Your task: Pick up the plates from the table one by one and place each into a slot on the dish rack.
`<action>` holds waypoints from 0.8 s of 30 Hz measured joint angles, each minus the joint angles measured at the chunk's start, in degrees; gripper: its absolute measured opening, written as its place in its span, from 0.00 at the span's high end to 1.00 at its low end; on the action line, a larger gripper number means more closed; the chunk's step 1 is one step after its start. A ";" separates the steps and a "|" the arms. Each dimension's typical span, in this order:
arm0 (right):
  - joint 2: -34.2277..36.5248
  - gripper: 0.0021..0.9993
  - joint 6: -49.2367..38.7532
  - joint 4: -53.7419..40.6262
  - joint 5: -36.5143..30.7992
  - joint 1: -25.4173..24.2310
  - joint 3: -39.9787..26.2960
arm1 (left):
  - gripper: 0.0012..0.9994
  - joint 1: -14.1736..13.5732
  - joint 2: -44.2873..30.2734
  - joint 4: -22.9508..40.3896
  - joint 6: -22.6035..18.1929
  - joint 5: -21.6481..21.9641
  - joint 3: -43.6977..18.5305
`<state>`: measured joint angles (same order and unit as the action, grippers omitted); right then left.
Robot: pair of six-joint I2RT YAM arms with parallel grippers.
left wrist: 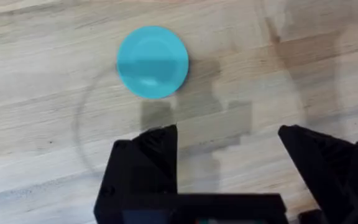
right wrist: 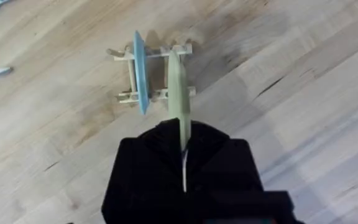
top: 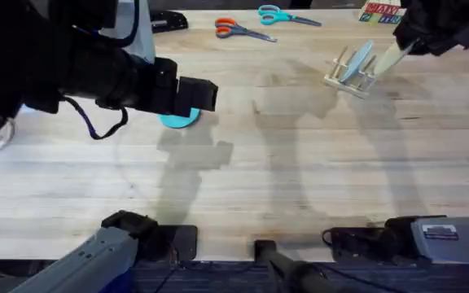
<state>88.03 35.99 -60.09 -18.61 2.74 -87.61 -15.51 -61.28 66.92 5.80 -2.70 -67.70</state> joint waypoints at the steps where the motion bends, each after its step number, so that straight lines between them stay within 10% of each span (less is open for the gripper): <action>1: 0.00 0.97 0.00 0.27 0.00 -0.13 0.00 | 0.01 0.00 0.00 0.00 0.00 -0.02 0.00; 24: 2.38 0.97 -2.38 3.03 0.92 -0.61 -0.20 | 0.01 0.00 0.00 0.00 0.00 -0.01 0.00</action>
<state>90.41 33.61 -57.06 -17.69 2.13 -87.81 -15.51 -61.28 66.92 5.80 -2.71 -67.70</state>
